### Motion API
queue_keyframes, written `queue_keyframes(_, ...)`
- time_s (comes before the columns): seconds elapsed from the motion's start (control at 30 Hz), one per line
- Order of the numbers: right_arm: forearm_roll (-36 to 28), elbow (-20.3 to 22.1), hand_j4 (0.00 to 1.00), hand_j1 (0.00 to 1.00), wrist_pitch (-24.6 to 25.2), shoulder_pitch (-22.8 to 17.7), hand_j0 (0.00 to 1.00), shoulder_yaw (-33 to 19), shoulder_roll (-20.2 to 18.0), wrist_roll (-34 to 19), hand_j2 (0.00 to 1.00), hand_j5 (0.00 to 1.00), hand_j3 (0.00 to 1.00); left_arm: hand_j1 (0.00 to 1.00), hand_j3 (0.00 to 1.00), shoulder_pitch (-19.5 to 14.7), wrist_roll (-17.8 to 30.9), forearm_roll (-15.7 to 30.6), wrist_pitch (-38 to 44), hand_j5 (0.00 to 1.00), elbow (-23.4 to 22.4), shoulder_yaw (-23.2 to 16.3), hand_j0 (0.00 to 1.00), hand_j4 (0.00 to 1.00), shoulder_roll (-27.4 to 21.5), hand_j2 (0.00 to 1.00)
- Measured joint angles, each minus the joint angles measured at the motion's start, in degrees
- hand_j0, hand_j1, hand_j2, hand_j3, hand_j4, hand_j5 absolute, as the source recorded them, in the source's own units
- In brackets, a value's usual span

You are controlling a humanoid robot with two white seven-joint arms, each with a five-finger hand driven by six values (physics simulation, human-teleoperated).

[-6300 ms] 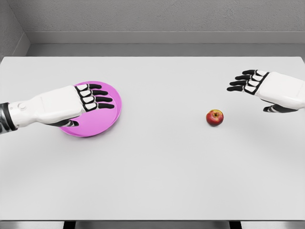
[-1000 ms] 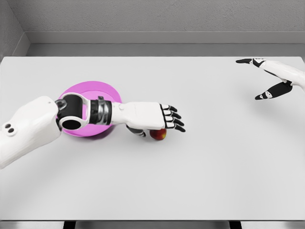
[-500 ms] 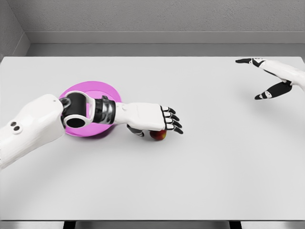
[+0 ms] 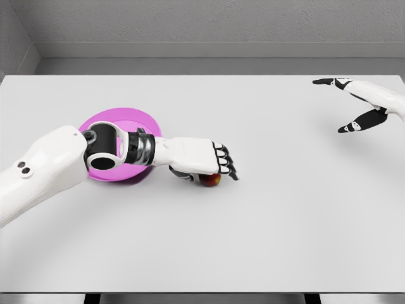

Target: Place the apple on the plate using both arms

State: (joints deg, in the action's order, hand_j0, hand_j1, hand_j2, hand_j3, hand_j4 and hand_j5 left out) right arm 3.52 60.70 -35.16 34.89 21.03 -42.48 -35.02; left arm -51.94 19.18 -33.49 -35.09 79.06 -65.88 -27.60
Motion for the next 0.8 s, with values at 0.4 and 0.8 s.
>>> queue_keyframes(0.4,-0.02,0.00,1.00,1.00,0.00,0.09,1.00,0.01,0.01,0.00,1.00,1.00,1.00,0.83,0.83,0.00,0.00,-0.07,0.00,0.83,0.03,-0.42,0.83,0.83,0.01,0.83)
queue_keyframes(0.8,-0.08,-0.06,1.00,1.00,0.00,0.00,1.00,0.01,-0.01,0.00,1.00,1.00,1.00,0.62,0.62,-0.26,1.09,-0.05,0.04,0.62,0.10,-0.77,0.62,0.62,-0.25,0.62)
